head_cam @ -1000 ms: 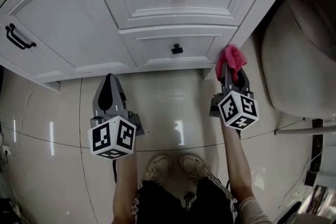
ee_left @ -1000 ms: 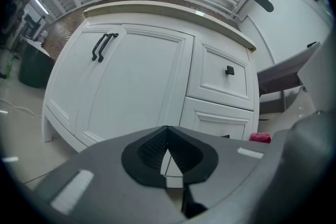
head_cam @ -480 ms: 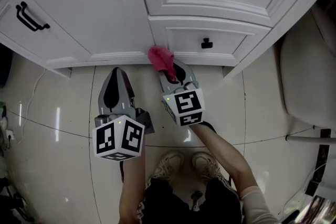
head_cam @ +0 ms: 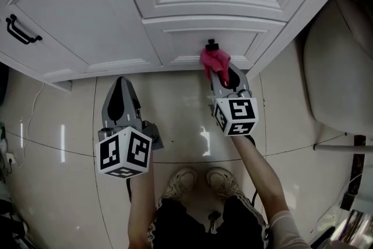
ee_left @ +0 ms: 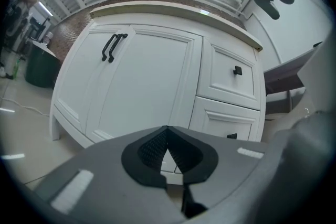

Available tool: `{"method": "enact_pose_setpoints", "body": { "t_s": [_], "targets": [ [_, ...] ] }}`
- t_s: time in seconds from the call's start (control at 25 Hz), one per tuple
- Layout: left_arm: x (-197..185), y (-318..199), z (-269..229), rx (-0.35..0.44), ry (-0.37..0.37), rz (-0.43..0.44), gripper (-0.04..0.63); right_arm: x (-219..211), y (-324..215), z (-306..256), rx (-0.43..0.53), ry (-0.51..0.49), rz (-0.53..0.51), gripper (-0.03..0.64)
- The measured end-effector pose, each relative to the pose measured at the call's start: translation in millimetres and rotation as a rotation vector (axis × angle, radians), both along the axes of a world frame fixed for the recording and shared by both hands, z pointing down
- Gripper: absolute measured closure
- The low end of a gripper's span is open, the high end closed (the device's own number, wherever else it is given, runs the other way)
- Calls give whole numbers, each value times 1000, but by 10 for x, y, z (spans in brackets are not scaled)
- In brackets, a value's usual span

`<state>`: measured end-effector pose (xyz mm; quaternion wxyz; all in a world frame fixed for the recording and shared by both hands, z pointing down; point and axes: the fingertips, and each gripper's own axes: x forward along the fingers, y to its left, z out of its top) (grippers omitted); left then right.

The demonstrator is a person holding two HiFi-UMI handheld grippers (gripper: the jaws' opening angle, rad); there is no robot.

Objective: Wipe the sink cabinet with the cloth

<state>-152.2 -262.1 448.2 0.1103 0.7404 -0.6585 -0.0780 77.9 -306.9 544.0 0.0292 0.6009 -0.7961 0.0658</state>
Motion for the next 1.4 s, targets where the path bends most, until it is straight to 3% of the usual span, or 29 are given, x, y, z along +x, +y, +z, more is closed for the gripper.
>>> {"method": "enact_pose_setpoints", "body": {
  "t_s": [0.24, 0.36, 0.52, 0.72, 0.92, 1.12, 1.24, 1.4],
  "targets": [
    [353, -23, 17, 5, -19, 60, 583, 959, 118, -29, -7, 2, 175, 546],
    [464, -15, 0, 13, -31, 87, 583, 1141, 168, -16, -7, 50, 193, 545],
    [385, -15, 60, -6, -18, 52, 583, 1480, 251, 61, -35, 36, 294, 546],
    [447, -21, -21, -2, -18, 58, 583, 1745, 577, -171, -48, -114, 414, 546],
    [719, 212, -1140, 138, -16, 189, 583, 1362, 1022, -1482, 88, -245, 321, 546],
    [1061, 899, -2244, 238, -8, 269, 583, 472, 1625, -2815, 157, -371, 127, 545],
    [1108, 1309, -2344, 281, -37, 268, 583, -88, 1924, -3047, 168, -292, 57, 543],
    [968, 1640, -2269, 334, -80, 261, 583, -370, 2187, -3092, 223, -158, 44, 543]
  ]
}}
